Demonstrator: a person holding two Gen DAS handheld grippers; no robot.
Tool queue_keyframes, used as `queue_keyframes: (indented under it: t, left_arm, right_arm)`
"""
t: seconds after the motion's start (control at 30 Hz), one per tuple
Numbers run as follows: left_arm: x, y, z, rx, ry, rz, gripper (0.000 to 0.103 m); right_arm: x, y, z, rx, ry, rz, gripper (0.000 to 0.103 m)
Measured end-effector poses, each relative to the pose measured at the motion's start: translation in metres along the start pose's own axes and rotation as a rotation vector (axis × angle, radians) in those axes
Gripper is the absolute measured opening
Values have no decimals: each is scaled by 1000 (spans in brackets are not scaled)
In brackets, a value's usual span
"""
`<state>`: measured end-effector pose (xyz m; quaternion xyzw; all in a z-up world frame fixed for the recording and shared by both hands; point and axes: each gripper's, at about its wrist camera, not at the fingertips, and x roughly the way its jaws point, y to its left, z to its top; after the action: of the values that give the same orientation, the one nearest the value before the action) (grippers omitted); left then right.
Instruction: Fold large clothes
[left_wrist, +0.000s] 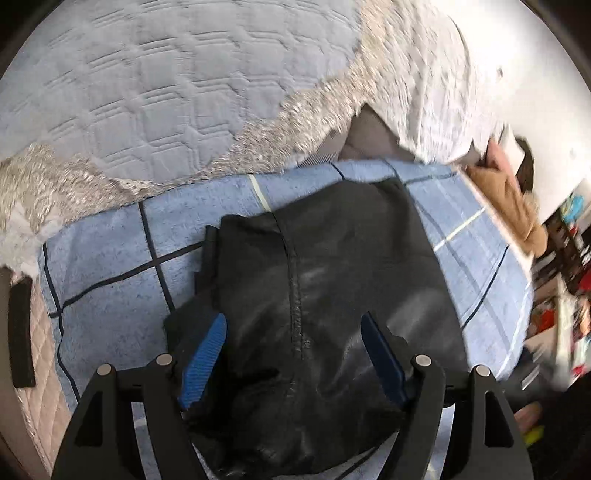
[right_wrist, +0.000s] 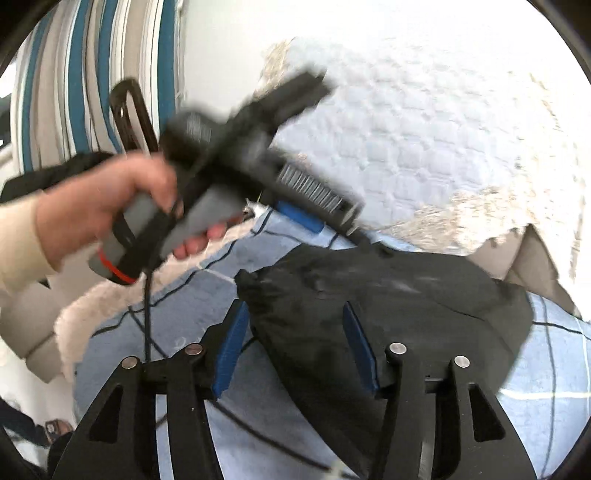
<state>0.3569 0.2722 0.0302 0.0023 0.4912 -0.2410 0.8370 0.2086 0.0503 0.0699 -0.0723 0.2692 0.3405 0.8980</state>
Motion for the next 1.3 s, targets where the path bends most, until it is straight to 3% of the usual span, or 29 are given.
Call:
queue_keyframes:
  t: [0.1,0.17,0.23,0.33,0.37,0.53,0.63,0.7,0.77,0.87,0.93,1.03,1.07,1.2,1.3]
  left_arm:
    - [23,-9,-10,21,48,39,77]
    - [41,-11,-20,31,99,114,77]
    - [52,-13,-30,54,110,159,77]
    - [53,-9,-40,30,98,150,79]
    - [53,-6,-41,19,101,138,79]
    - [14,13,-35,-78,5,84,84]
    - [1,35,-30,-130,-28,112,102]
    - [15,52,-31,-186,50,83,102]
    - [32,60,-38,-236,109,20,102]
    - [51,61,-44,-258,149,-11,102]
    - [64,62,-48,-275,179,-50,102]
    - [76,60,-51,-274,208,-60,102]
    - [77,58,-50,-271,212,-68,102]
    - [75,47,-53,-225,213,-25,90]
    - [66,47,-62,-259,178,-13,81]
  right_arm:
    - [-23,-44,-10,137,5,-101,63]
    - [-25,-65,-19,181,19,-178,65]
    - [-6,-87,-31,231,101,-223,65]
    - [29,-108,-52,305,232,-158,65]
    - [34,-111,-57,308,242,-175,69]
    - [14,-129,-54,381,193,-147,73]
    - [-7,-154,-55,490,129,-153,78]
    - [-10,-174,-59,596,116,-130,78]
    - [2,-192,-66,668,158,-123,78]
    - [26,-206,-75,732,218,-30,78]
    - [38,-214,-79,799,206,22,79]
    - [58,-226,-84,897,228,107,92]
    - [62,-227,-84,908,243,105,98]
    - [85,-224,-74,911,285,135,98]
    - [96,-204,-53,760,292,137,96]
